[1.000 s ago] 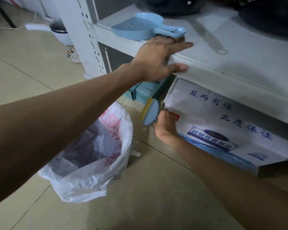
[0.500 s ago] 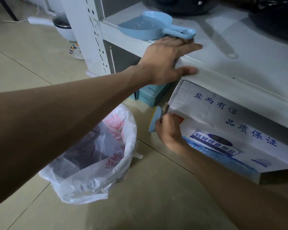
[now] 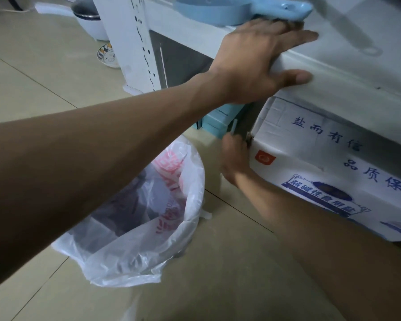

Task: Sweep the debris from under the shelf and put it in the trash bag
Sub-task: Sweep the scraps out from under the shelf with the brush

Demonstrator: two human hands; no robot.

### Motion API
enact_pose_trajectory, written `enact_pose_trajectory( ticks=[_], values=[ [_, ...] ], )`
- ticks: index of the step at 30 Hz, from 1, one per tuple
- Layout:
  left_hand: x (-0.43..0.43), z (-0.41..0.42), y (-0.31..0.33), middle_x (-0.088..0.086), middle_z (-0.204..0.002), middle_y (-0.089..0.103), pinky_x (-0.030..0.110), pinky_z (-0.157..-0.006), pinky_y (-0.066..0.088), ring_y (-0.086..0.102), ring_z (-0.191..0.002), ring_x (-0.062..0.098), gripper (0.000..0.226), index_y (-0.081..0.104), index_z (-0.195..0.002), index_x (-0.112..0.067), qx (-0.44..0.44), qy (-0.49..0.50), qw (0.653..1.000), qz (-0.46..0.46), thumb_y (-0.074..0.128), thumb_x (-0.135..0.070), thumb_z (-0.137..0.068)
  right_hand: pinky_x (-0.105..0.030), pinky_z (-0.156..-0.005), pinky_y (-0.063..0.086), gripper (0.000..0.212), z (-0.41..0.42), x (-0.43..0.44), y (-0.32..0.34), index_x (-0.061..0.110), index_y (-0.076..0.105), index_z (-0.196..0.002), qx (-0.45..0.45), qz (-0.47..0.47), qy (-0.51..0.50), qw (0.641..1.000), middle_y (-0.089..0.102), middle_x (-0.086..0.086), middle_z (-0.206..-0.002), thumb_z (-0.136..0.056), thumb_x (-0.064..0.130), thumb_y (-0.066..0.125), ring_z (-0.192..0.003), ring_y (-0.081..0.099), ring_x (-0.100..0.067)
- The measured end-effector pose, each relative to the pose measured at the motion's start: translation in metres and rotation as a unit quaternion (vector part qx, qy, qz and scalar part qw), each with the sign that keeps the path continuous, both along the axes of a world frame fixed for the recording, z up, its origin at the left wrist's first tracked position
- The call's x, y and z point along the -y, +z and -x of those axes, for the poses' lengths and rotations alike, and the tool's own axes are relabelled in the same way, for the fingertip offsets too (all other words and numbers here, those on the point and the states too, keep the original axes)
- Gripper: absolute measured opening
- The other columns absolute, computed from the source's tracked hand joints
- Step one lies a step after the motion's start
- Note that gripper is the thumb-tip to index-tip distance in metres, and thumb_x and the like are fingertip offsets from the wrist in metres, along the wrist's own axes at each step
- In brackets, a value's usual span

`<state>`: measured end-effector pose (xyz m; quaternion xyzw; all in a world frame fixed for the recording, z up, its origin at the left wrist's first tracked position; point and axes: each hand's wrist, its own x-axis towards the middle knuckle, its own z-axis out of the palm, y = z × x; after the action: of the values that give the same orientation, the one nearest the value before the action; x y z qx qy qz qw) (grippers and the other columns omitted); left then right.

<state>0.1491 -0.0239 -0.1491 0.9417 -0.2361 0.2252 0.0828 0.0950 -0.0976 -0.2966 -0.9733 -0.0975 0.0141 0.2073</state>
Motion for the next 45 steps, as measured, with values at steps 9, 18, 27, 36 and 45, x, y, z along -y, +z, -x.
enact_pose_trajectory(
  ticks=[9, 18, 27, 36, 45],
  values=[
    [0.000, -0.001, -0.004, -0.014, -0.149, 0.045, 0.026, -0.108, 0.032, 0.042, -0.137, 0.010, 0.079, 0.036, -0.149, -0.041, 0.028, -0.014, 1.000, 0.001, 0.022, -0.083, -0.084, -0.031, -0.090, 0.047, 0.024, -0.006, -0.008, -0.010, 0.001, 0.055, -0.115, -0.005, 0.005, -0.005, 1.000, 0.059, -0.017, -0.119, -0.091, 0.002, 0.053, -0.109, 0.057, -0.029],
    [0.001, 0.001, 0.001, -0.018, -0.145, 0.048, 0.027, -0.107, 0.033, 0.046, -0.133, 0.011, 0.074, 0.040, -0.146, -0.044, 0.016, -0.001, 1.000, 0.006, 0.028, -0.082, -0.083, -0.030, -0.084, 0.049, 0.020, 0.020, 0.016, -0.015, 0.001, 0.057, -0.111, -0.074, 0.036, -0.012, 0.997, 0.063, -0.017, -0.115, -0.097, 0.010, 0.046, -0.104, 0.062, -0.027],
    [-0.001, 0.003, 0.008, -0.016, -0.148, 0.046, 0.031, -0.111, 0.032, 0.042, -0.137, 0.013, 0.072, 0.040, -0.147, -0.042, -0.010, 0.002, 1.000, 0.006, 0.035, -0.079, -0.085, -0.025, -0.080, 0.047, 0.025, 0.103, 0.036, -0.019, 0.006, 0.057, -0.117, -0.141, 0.041, -0.004, 0.989, 0.064, -0.010, -0.111, -0.098, 0.017, 0.047, -0.102, 0.064, -0.023],
    [-0.004, 0.006, -0.008, -0.016, -0.148, 0.045, 0.029, -0.111, 0.030, 0.043, -0.136, 0.012, 0.071, 0.039, -0.147, -0.043, -0.021, 0.012, 1.000, -0.009, 0.035, -0.078, -0.085, -0.031, -0.085, 0.048, 0.024, 0.087, 0.023, -0.007, 0.005, 0.057, -0.112, -0.110, 0.070, 0.030, 0.991, 0.064, -0.013, -0.110, -0.089, 0.008, 0.059, -0.103, 0.060, -0.026],
    [0.004, 0.000, 0.012, -0.019, -0.148, 0.044, 0.026, -0.110, 0.029, 0.041, -0.137, 0.008, 0.073, 0.038, -0.147, -0.045, -0.001, 0.026, 1.000, 0.008, 0.029, -0.081, -0.084, -0.027, -0.070, 0.053, 0.016, 0.014, 0.023, 0.014, 0.005, 0.061, -0.107, 0.009, 0.170, 0.152, 0.974, 0.065, -0.017, -0.111, -0.096, 0.007, 0.049, -0.093, 0.069, -0.024]
  ],
)
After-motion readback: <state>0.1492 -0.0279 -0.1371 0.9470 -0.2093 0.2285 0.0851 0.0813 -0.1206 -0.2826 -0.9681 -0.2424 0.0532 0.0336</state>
